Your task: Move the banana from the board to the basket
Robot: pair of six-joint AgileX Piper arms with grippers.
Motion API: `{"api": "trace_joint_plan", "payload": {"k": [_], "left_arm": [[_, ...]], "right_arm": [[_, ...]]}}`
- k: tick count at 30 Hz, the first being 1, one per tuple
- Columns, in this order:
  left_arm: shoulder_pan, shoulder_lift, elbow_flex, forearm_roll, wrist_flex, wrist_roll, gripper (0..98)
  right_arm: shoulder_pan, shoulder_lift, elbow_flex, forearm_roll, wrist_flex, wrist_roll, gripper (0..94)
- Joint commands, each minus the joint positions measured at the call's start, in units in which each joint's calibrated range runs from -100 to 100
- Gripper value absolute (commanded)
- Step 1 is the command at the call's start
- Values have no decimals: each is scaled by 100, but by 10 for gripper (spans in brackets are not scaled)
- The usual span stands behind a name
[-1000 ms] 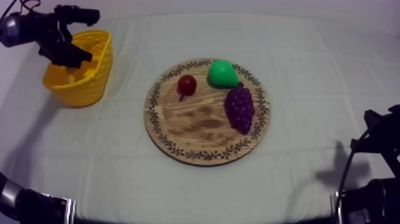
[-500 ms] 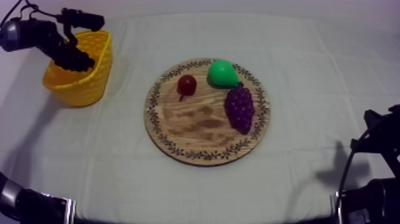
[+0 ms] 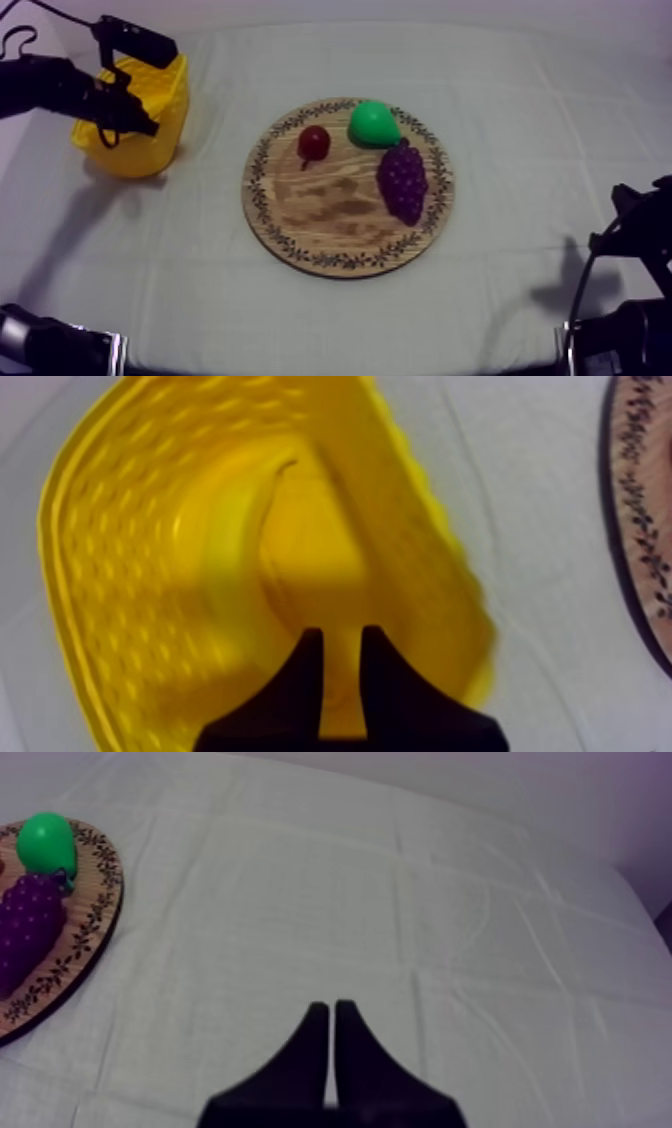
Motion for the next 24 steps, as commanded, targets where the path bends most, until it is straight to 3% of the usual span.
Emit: {"api": "trace_joint_plan", "payload": {"k": [1,9,14,24], "left_arm": [[107,-908,692,3,-40,46,99],[339,-2941,2170,104,-441,558,52],[266,-4186,3049,464,-701,572,46],[-134,-6538,4482,723,-397,675,46]], "right_arm": [[-1,-2,2,1,3,0,3],[-1,-2,2,1,3,0,3],[-1,-2,2,1,3,0,3],[-1,-2,2,1,3,0,3]]}}
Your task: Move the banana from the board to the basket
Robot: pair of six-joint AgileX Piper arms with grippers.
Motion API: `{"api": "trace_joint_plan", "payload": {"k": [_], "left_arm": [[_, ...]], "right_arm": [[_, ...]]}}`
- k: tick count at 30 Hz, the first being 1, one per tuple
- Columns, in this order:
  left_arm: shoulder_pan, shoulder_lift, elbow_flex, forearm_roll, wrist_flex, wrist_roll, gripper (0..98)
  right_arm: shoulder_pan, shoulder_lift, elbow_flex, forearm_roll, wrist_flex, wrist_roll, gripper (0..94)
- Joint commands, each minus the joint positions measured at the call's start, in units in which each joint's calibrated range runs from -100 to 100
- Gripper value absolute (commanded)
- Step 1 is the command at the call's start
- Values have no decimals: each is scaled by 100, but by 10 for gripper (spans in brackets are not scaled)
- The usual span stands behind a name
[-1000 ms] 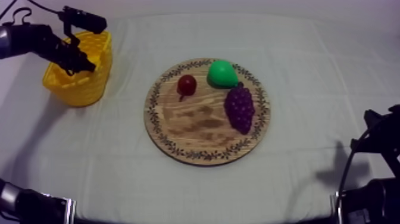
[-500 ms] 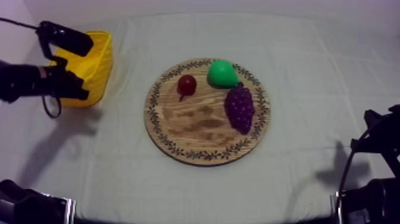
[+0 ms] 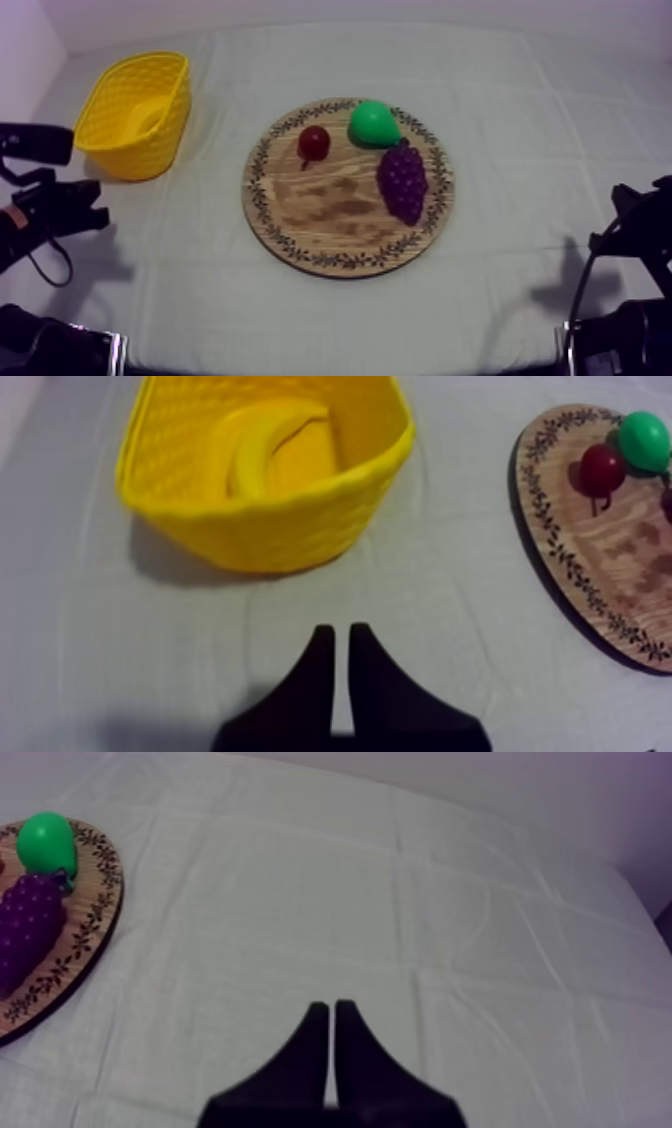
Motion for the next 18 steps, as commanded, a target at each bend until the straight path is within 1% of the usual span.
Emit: {"api": "trace_joint_plan", "payload": {"k": [1,8,13,18], "left_arm": [[-71,-977,291,30,156,-14,47],[-379,-2204,702,133,712,-110,51],[-510,-2975,1023,166,949,-138,52],[-594,-3560,1049,169,1363,-230,49]], "right_arm": [[-1,-2,2,1,3,0,3],[-1,-2,2,1,3,0,3],[-1,-2,2,1,3,0,3],[-1,-2,2,1,3,0,3]]}}
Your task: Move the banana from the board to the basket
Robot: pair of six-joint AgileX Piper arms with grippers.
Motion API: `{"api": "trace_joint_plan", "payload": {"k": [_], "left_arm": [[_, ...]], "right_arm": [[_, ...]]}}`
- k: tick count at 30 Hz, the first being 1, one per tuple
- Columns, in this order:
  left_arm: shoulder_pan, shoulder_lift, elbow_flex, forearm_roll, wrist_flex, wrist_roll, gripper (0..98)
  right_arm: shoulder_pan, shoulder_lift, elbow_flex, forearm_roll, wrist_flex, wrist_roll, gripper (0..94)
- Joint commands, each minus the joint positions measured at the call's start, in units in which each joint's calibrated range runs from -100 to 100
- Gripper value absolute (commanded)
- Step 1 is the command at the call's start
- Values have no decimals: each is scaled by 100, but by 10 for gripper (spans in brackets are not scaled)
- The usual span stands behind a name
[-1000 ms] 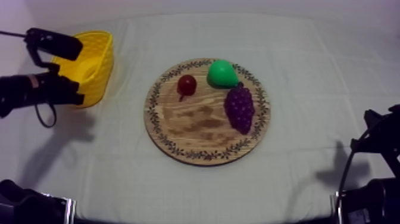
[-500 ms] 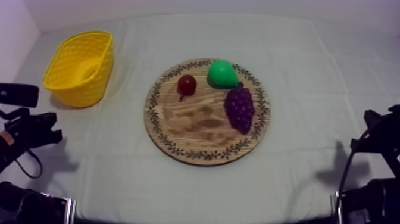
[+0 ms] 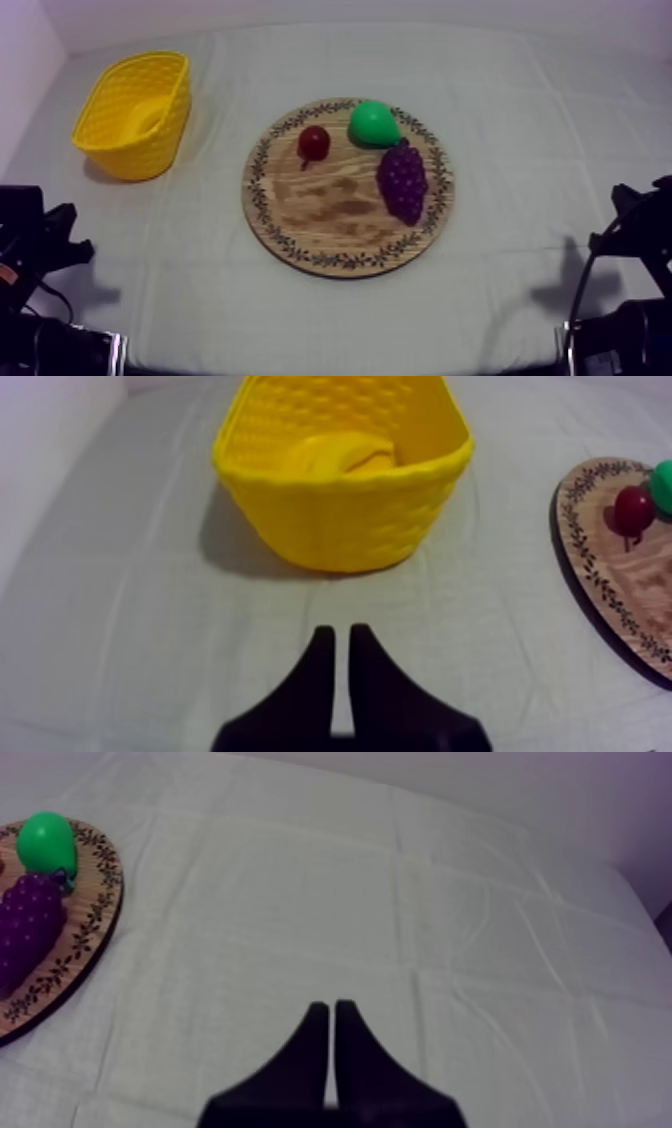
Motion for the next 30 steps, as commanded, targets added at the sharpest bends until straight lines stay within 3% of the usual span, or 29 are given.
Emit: {"api": "trace_joint_plan", "payload": {"k": [1,11,13,18,20,30], "left_arm": [[4,-340,-9,-8,150,-28,47],[108,-911,-58,-12,416,9,18],[137,-934,-56,-14,410,216,9],[162,-952,99,-66,-58,1143,3],[164,-954,152,-83,-219,1322,2],[167,-956,202,-103,-369,1243,2]], "right_arm": [[-1,-2,2,1,3,0,3],[-1,-2,2,1,3,0,3],[-1,-2,2,1,3,0,3],[-1,-2,2,1,3,0,3],[-1,-2,2,1,3,0,3],[-1,-2,2,1,3,0,3]]}}
